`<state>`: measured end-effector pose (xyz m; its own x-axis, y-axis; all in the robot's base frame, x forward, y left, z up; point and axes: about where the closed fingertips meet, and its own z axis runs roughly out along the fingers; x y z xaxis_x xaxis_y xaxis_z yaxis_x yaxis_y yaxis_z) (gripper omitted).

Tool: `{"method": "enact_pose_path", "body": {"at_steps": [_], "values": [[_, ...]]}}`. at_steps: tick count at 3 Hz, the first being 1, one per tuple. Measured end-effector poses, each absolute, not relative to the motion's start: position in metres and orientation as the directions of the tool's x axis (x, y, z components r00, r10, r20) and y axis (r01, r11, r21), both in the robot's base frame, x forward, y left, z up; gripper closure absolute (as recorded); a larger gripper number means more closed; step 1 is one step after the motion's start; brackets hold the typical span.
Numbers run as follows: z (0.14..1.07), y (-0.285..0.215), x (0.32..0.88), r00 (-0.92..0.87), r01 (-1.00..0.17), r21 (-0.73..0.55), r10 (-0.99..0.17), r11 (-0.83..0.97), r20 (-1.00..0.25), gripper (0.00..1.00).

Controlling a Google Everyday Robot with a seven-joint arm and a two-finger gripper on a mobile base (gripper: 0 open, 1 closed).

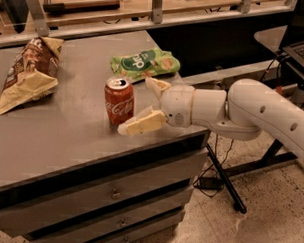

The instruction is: Knock coke can over

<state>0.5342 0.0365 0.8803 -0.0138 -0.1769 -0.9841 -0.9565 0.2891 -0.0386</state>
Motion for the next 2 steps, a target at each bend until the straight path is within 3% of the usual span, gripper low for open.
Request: {"method": "enact_pose_path", "body": {"at_steps": [1,2], "values": [[0.878,0.054,0.541,-0.003,-0.963,-0.037,-0.148,0.268,-0.989,0.00],[0.884,0.072,0.547,0.017,-0.968,-0.049,-0.130,0.246,-0.991,0.16]]}}
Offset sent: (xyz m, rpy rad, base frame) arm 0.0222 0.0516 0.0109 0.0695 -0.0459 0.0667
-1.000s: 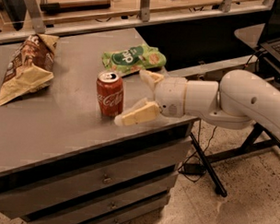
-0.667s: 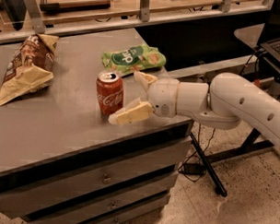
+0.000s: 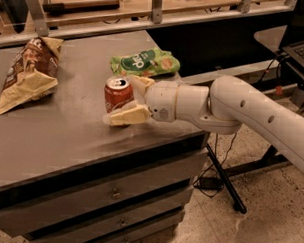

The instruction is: Knock coke can over

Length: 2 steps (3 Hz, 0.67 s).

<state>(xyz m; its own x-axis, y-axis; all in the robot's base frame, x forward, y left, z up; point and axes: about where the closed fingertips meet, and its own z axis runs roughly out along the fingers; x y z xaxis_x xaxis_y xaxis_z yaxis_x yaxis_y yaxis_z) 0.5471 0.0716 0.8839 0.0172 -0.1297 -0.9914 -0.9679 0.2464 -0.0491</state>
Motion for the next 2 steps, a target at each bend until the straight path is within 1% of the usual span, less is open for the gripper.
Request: {"method": "enact_pose_path", "body": {"at_steps": [1,2], "values": [[0.903,0.088,0.551,0.064,-0.975,-0.086,-0.113,0.207,-0.992,0.46],[0.921,0.093,0.548,0.086,-0.976,-0.105,-0.105,0.193,-0.991,0.70]]}}
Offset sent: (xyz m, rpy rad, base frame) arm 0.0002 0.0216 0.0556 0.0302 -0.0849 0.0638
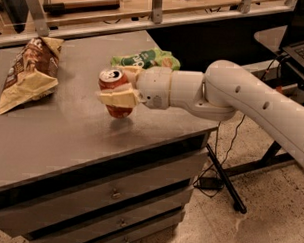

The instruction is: Knock coke can over

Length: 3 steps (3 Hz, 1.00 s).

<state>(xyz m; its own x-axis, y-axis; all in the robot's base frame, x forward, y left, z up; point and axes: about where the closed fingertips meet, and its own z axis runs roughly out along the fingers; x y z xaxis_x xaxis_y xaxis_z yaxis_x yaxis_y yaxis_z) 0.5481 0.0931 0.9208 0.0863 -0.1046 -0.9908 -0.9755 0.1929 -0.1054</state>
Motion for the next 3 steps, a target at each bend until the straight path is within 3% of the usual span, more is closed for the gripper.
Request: {"method": "enact_pose_path", "body": {"at_steps": [1,2,3], "values": [[0.953,0.100,0.549,0.134,-0.979,-0.156,-0.167,0.129,-0.977,0.93],[0.964,0.096,0.579,0.117,-0.991,-0.133,-0.333,0.025,-0.936,1.00],[0.969,0.109,0.599,0.153,-0.988,-0.132,-0.445,-0.079,-0.882,1.00]]}}
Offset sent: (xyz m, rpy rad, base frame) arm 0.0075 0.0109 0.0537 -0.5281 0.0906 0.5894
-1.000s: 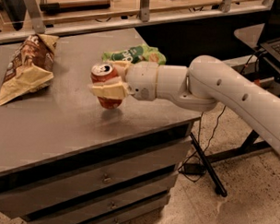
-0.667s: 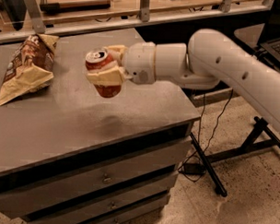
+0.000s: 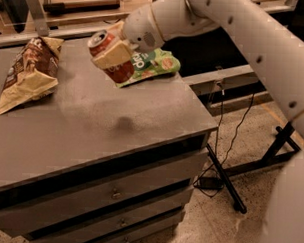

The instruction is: Knock coke can over

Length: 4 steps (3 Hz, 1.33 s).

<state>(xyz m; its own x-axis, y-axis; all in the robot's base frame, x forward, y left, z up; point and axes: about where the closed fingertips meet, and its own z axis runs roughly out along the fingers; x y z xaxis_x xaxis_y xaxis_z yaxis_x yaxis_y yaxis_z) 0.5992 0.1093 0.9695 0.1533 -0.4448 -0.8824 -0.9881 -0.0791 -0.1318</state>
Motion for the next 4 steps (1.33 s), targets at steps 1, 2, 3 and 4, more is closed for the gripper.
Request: {"method": "enact_pose_path", "body": {"at_steps": [1,2,3,4], "values": [[0.973,0.118,0.580,0.267,-0.958,-0.163,-0.532,-0.234,-0.804,1.00],[0.979,0.119,0.541,0.433,-0.884,-0.208,-0.565,-0.419,-0.702,1.00],[0.985,0.119,0.512,0.563,-0.810,-0.280,-0.550,-0.516,-0.617,1.00],[0.976,0.127,0.491,0.670,-0.733,-0.341,-0.537,-0.589,-0.513,1.00]]}}
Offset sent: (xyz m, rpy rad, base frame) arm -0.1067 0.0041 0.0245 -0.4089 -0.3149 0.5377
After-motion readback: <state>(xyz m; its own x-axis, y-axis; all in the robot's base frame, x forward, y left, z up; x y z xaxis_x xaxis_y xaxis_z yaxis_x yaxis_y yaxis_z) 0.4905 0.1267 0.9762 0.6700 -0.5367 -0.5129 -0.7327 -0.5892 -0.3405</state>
